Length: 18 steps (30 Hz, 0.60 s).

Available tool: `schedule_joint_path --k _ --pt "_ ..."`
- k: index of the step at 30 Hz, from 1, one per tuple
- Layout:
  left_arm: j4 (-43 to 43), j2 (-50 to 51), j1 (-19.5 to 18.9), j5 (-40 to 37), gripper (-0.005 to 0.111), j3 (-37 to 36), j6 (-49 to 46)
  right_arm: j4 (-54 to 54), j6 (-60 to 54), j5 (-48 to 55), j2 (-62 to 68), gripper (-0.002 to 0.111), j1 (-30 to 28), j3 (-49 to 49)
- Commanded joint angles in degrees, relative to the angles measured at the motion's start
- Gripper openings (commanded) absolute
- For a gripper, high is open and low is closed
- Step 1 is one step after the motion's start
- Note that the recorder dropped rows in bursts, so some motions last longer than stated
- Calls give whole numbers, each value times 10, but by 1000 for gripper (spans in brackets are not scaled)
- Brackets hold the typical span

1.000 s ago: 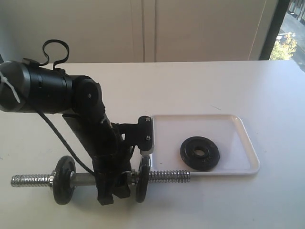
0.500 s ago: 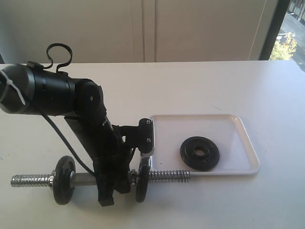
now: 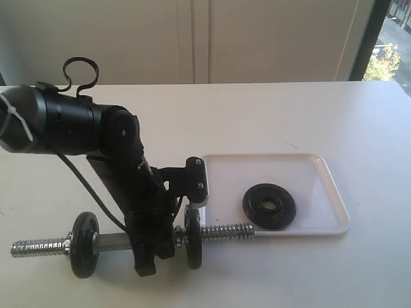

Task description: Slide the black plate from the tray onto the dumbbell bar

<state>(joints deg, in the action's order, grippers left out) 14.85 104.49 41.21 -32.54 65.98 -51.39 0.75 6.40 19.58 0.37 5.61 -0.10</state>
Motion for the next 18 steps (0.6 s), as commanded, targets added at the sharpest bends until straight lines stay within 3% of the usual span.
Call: schedule_joint_path --k 1,13,18 --pt "4 -34 0 -15 0 8 8 1 -1 -4 -4 0 1 1" --pt "-35 -51 0 -18 0 8 76 1 -1 -8 -4 0 1 1" --pt "-61 -62 0 -17 0 8 102 -79 -1 -134 -4 0 1 1"
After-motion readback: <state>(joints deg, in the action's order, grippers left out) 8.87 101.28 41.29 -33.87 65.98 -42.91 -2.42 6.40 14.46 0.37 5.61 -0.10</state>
